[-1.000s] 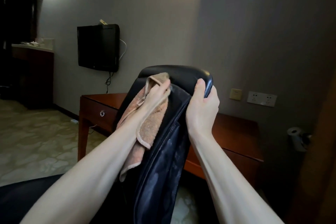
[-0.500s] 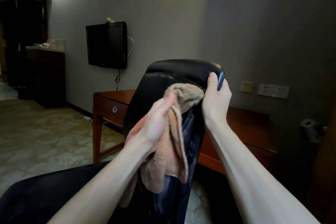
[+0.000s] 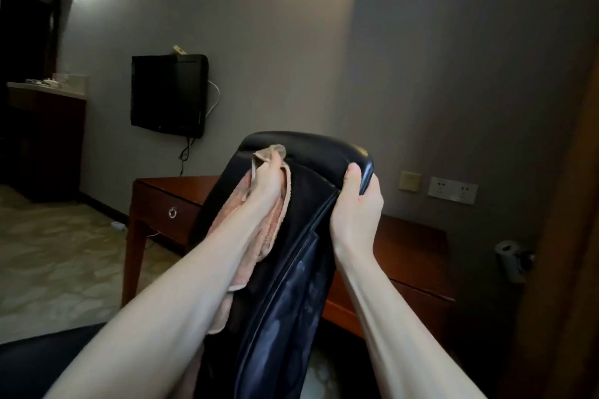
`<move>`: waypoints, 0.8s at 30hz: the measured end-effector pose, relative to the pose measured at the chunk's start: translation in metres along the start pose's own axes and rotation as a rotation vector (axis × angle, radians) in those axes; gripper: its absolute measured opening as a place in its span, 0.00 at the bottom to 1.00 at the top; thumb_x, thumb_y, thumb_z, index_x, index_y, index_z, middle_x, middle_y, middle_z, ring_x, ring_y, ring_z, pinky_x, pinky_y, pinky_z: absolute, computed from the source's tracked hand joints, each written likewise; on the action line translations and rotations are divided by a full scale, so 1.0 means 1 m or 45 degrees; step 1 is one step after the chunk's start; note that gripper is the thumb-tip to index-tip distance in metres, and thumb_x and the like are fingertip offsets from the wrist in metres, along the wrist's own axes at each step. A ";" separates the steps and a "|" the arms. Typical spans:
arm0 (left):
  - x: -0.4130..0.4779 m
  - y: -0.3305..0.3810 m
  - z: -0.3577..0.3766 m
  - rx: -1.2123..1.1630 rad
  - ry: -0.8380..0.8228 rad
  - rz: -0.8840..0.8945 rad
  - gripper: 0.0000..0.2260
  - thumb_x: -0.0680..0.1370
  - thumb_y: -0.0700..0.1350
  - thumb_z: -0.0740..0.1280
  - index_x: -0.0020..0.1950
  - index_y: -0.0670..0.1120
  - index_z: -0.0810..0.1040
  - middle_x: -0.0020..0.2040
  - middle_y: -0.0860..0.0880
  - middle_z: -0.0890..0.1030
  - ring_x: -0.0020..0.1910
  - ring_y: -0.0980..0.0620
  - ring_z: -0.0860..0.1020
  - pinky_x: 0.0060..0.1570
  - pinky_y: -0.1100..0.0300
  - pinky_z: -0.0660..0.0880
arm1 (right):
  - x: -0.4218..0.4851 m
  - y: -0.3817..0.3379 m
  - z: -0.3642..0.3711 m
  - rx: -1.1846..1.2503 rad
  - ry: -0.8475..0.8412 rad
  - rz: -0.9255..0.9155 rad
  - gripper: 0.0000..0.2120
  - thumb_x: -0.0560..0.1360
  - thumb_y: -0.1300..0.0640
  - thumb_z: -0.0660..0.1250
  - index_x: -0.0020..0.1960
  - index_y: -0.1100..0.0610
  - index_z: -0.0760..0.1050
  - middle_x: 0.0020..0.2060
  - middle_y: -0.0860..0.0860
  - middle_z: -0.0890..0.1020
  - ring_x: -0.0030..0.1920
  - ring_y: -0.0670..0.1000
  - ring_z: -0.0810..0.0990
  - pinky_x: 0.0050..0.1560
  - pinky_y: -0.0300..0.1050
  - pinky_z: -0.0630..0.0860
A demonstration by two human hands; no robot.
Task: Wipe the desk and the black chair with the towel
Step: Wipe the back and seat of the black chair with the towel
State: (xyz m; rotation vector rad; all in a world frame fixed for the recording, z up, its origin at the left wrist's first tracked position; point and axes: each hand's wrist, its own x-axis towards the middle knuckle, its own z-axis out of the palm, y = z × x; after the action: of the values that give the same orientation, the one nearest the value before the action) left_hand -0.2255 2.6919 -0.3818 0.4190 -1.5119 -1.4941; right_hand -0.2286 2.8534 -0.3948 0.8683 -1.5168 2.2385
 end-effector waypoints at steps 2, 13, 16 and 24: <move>0.029 -0.026 -0.008 0.071 0.099 0.125 0.34 0.79 0.68 0.56 0.68 0.42 0.80 0.69 0.42 0.79 0.73 0.41 0.73 0.77 0.46 0.63 | 0.000 0.002 0.003 0.000 -0.006 -0.003 0.11 0.85 0.48 0.60 0.59 0.49 0.79 0.48 0.41 0.83 0.49 0.34 0.80 0.51 0.31 0.72; -0.010 0.028 -0.010 0.794 -0.110 0.572 0.20 0.88 0.54 0.53 0.66 0.44 0.80 0.69 0.45 0.79 0.71 0.44 0.73 0.67 0.54 0.65 | 0.002 0.005 0.004 0.004 -0.011 0.022 0.12 0.85 0.47 0.59 0.61 0.49 0.78 0.49 0.40 0.83 0.49 0.34 0.80 0.50 0.31 0.72; -0.016 0.031 -0.007 0.818 -0.125 0.604 0.20 0.88 0.54 0.53 0.58 0.43 0.80 0.62 0.45 0.82 0.66 0.44 0.76 0.59 0.56 0.66 | 0.001 0.005 0.002 0.000 -0.004 0.007 0.11 0.85 0.47 0.59 0.60 0.48 0.78 0.48 0.41 0.83 0.49 0.35 0.80 0.52 0.34 0.73; -0.065 0.027 0.021 0.073 -0.255 0.630 0.21 0.86 0.56 0.56 0.47 0.47 0.84 0.49 0.49 0.87 0.54 0.48 0.84 0.64 0.43 0.77 | 0.001 0.010 0.005 -0.021 -0.034 0.008 0.16 0.86 0.45 0.56 0.64 0.52 0.77 0.50 0.40 0.81 0.50 0.30 0.77 0.48 0.22 0.69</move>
State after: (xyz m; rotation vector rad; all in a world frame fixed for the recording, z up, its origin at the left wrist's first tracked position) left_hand -0.1995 2.7606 -0.3776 -0.0785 -1.6671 -1.1255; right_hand -0.2334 2.8447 -0.3997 0.8935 -1.5492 2.2243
